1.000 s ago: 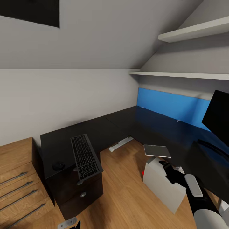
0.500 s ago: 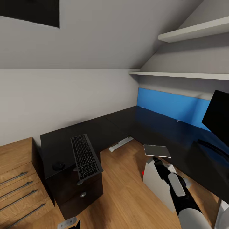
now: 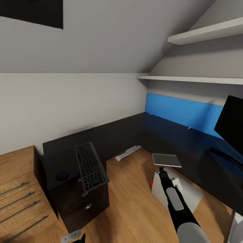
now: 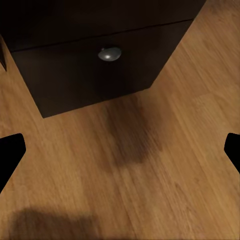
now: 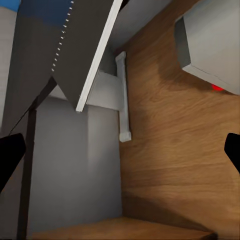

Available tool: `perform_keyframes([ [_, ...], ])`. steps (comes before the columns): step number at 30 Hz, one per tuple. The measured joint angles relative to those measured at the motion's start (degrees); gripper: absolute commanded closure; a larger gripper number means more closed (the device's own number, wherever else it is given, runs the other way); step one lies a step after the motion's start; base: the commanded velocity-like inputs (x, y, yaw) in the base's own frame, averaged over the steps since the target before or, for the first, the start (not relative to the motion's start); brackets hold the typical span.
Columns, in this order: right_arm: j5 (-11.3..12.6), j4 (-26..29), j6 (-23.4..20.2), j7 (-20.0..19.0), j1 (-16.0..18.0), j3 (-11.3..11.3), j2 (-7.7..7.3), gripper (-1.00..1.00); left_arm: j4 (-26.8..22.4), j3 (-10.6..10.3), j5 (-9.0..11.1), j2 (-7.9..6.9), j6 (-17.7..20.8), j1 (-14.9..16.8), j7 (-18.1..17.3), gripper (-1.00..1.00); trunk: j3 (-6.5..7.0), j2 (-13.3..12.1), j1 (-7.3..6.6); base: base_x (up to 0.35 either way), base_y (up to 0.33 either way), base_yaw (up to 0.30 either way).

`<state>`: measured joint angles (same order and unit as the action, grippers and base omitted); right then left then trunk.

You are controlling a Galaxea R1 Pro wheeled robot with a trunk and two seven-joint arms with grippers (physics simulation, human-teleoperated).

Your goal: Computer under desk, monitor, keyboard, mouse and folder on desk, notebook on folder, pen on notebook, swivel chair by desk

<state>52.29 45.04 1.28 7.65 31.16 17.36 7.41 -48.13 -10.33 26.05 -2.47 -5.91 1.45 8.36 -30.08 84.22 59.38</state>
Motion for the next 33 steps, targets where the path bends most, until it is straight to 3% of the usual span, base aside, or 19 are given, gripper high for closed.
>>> perform_keyframes([
  [2, 0.07, -0.37, 0.03, -1.05, 0.00, 0.03, 0.07, -1.00, -0.01, 0.03, 0.00, 0.01, 0.00, 0.00, 0.07, -1.00, -0.36, 0.80, 0.44, 0.000, 0.000, 0.000],
  [3, 0.25, -0.93, 0.01, -5.07, -0.01, 0.11, 0.10, -1.00, 0.03, 0.08, -0.04, 0.04, 0.00, 0.00, 0.15, -1.00, -0.54, 1.20, 0.66, 0.000, 0.000, 0.000],
  [8, 0.28, -1.10, 0.02, -9.95, -0.01, 0.08, 0.02, -1.00, 0.12, 0.07, -0.02, 0.06, 0.07, 0.00, 0.18, -1.00, -1.44, 3.21, 1.76, 0.000, 0.000, 0.000],
  [15, 0.66, -0.79, -0.03, -11.42, -0.01, 0.41, -0.18, -1.00, 0.21, 0.08, 0.02, 0.09, 0.09, 0.00, 0.22, -1.00, -2.70, 6.02, 3.30, 0.000, 0.000, 0.000],
  [18, 3.32, -0.58, -0.06, -11.47, 0.11, 0.52, -0.29, -1.00, 0.30, 0.06, 0.06, 0.14, 0.10, 0.00, 0.27, -1.00, -3.24, 7.22, 3.96, 0.000, 0.000, 0.000],
  [20, 6.61, 0.00, -0.10, -11.54, 0.18, 0.55, -0.58, -1.00, 0.35, 0.04, 0.07, 0.14, 0.12, 0.00, 0.32, -1.00, -3.59, 8.03, 4.39, 0.000, 0.000, 0.000],
  [21, 11.35, 2.84, -0.04, -11.97, 0.20, 0.48, -1.46, -1.00, 0.39, 0.15, 0.08, 0.12, 0.10, -0.01, 0.31, -1.00, -3.77, 8.43, 4.61, 0.000, 0.000, 0.000],
  [25, 13.97, 5.28, -0.13, -14.54, 0.05, 0.51, -2.11, -1.00, 0.44, 0.18, 0.10, 0.11, 0.17, 0.00, 0.32, -1.00, -4.49, 10.03, 5.49, 0.000, 0.000, 0.000],
  [33, 15.12, 5.60, -0.50, -15.69, -0.09, 0.55, -2.99, -1.00, 0.41, 0.20, 0.01, 0.11, 0.10, 0.00, 0.28, -1.00, -5.93, 13.24, 7.25, 0.000, 0.000, 0.000],
])
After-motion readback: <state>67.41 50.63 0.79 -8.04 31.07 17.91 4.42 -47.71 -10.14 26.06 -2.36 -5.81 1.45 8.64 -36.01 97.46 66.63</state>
